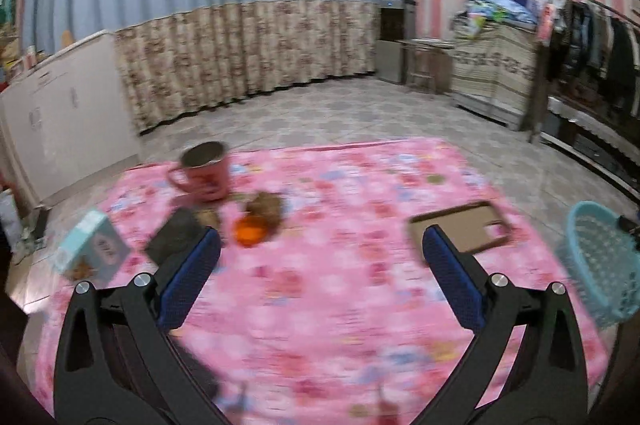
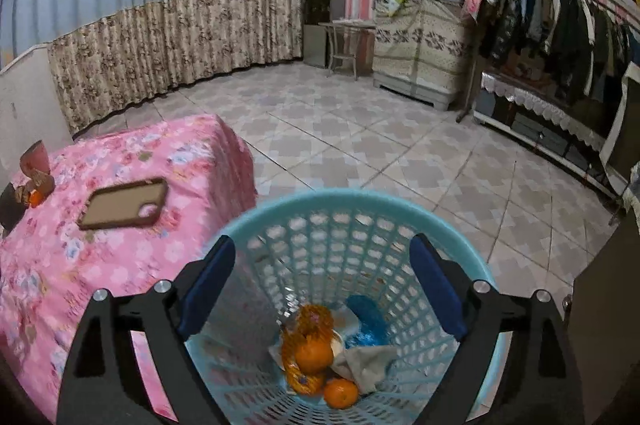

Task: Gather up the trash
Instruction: 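Reach the left gripper to the black ribbed cup and grasp it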

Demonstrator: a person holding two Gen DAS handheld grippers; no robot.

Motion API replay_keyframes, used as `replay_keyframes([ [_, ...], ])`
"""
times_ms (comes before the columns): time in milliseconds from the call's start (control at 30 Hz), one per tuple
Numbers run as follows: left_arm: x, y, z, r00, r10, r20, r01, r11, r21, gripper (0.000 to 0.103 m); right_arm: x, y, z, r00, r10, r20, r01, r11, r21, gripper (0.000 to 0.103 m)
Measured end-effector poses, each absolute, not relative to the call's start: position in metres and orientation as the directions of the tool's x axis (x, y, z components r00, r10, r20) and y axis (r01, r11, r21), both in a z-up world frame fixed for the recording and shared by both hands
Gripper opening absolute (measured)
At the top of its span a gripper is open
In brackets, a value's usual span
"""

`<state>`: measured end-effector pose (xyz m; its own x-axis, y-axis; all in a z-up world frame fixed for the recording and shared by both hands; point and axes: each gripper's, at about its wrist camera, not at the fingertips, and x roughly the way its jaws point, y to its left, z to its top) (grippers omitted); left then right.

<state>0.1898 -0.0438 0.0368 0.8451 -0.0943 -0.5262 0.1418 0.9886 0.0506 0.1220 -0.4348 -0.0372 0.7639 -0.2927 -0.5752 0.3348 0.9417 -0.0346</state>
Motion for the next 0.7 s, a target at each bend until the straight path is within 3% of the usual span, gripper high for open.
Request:
replay_keyframes([
  [167,0.207,0.012,0.022,0.836,0.001,-0.549,0.054,0.995,0.085,0.098,0.153,-0.387,-0.032,0.786,-0.227,-0.576,0.256,0.966,-0.03,0.09],
  [367,0.234,0.069,0.001,0.813,0.029,-0.582,0.001,0.999,0.052,0.098,0.197,-0.312,-0.037,0.79,-0.144,-0.595,0.144,0.988,-0.048,0.09],
  [700,0.278,0.1,-0.023,0.76,-0.071,-0.646,0.089,0.996,-0.005,0.098,0.261,-0.211,-0.042,0.783,-0.007,-0.622,-0.008,1.0,-0.021,0.09],
])
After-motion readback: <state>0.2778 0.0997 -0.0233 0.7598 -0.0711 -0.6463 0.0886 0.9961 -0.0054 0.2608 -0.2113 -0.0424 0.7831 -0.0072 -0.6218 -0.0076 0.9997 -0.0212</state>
